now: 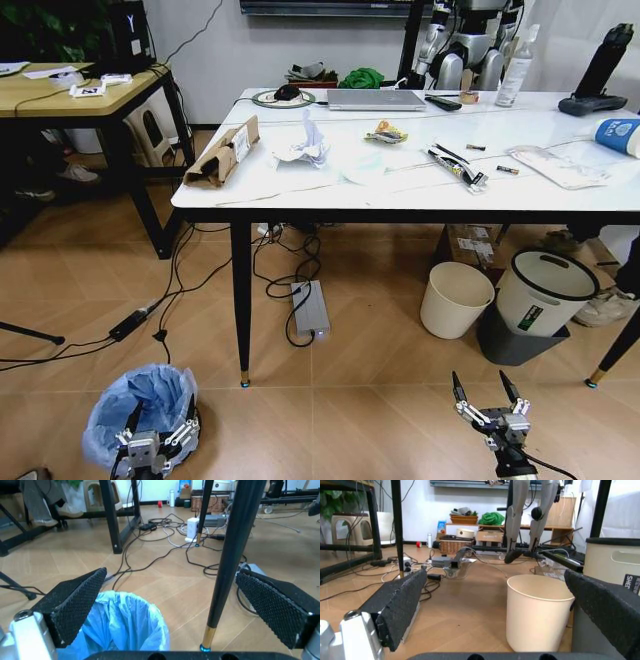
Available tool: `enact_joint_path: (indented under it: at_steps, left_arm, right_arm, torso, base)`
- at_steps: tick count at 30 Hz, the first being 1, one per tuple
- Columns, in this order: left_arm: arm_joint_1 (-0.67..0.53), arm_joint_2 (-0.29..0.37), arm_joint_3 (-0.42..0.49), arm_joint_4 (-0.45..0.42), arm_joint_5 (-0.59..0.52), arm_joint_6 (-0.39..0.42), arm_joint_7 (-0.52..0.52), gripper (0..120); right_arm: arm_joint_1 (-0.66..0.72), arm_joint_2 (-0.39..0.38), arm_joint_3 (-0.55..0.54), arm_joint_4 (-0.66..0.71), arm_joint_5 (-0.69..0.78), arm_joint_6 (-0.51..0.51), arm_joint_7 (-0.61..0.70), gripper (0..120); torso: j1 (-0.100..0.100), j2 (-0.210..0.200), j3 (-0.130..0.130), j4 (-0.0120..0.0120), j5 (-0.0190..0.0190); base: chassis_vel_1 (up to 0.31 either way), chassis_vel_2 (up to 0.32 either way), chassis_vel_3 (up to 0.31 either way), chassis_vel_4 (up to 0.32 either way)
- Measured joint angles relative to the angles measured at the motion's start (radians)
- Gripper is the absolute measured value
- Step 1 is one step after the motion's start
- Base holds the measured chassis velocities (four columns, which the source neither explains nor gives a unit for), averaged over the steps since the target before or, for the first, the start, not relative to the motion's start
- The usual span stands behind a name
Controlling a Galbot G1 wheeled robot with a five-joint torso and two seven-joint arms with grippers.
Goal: Pick up the trash bin and place the trash from the table into it.
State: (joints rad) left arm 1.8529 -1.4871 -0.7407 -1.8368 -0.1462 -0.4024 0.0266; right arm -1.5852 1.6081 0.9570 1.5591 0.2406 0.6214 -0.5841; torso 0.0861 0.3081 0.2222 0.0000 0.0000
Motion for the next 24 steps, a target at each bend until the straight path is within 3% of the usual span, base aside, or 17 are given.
enact_joint_path:
  at_steps: [11, 16, 19, 24]
  left_arm:
    - [-0.001, 0.003, -0.002, -0.008, 0.019, -0.026, -0.004, 100]
    - [0.007, 0.017, -0.030, -0.052, 0.021, -0.017, -0.036, 100]
    - [0.031, 0.074, -0.083, -0.107, -0.089, 0.103, -0.102, 100]
    - [0.044, 0.169, -0.153, -0.087, -0.162, 0.235, -0.183, 100]
  right_arm:
    - [0.003, 0.000, -0.002, -0.002, 0.000, -0.001, 0.000, 100]
    - [0.005, 0.000, -0.004, -0.005, 0.000, -0.002, 0.001, 100]
    - [0.006, 0.000, -0.005, -0.011, 0.000, -0.002, 0.001, 100]
    - [0.016, 0.000, -0.008, -0.027, 0.003, 0.001, 0.000, 100]
  torso:
    - [-0.010, -0.036, -0.027, 0.0000, 0.0000]
    - [-0.010, -0.041, -0.030, 0.0000, -0.0003]
    - [-0.010, -0.040, -0.030, 0.0000, 0.0000]
    - [-0.010, -0.038, -0.029, 0.0001, -0.0004]
  base:
    - [0.000, 0.000, 0.000, 0.000]
    - [0.000, 0.000, 0.000, 0.000]
    - [0.000, 0.000, 0.000, 0.000]
    - [0.000, 0.000, 0.000, 0.000]
